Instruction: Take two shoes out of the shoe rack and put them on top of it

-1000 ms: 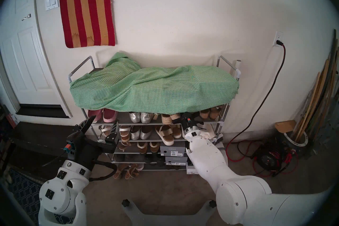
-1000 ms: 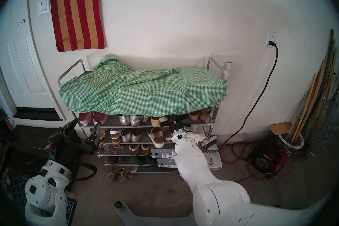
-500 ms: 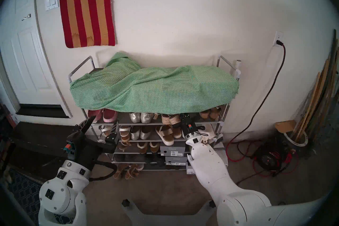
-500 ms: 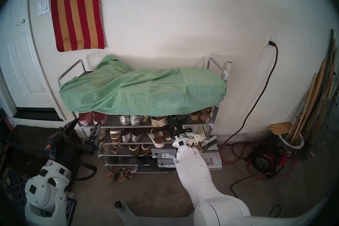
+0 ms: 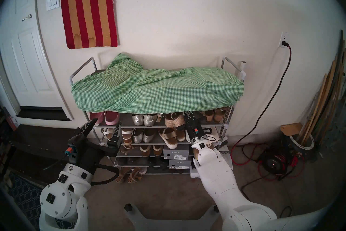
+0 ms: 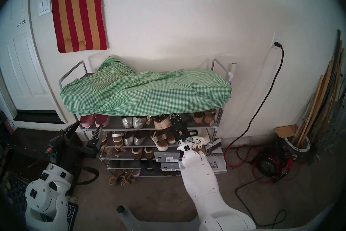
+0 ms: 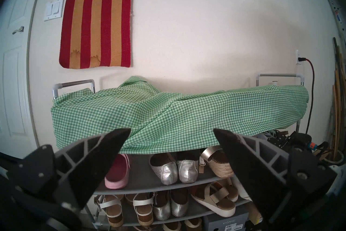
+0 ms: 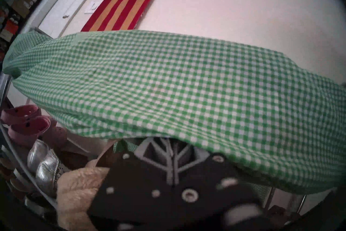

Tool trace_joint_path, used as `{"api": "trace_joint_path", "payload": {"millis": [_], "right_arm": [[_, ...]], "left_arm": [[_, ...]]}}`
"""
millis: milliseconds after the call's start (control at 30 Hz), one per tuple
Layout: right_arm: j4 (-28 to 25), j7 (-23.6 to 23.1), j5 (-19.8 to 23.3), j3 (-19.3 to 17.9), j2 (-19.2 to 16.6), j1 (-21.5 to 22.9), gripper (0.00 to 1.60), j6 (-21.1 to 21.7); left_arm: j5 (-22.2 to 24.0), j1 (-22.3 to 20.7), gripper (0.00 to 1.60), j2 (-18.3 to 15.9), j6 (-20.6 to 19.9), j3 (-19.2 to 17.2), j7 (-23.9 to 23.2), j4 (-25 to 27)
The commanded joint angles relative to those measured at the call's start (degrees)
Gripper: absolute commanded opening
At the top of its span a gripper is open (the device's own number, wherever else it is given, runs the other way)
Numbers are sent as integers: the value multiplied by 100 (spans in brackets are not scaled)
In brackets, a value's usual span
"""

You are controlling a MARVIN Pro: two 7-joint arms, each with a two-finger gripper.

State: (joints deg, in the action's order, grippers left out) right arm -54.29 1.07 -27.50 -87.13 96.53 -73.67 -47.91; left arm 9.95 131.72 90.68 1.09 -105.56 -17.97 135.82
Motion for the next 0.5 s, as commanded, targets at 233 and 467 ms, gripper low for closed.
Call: {"api": "trace_joint_path", "payload": {"millis": [233,467], "right_arm": [[-1068,-200,104,59,-298,-767,0,-7],[-1321,-412,178,52,-475,-1357,0,220]], "left_arm": [[1,-4,160,1,0,2,-2,1],[1,-5,160,2,-1,2,-2,1]]}}
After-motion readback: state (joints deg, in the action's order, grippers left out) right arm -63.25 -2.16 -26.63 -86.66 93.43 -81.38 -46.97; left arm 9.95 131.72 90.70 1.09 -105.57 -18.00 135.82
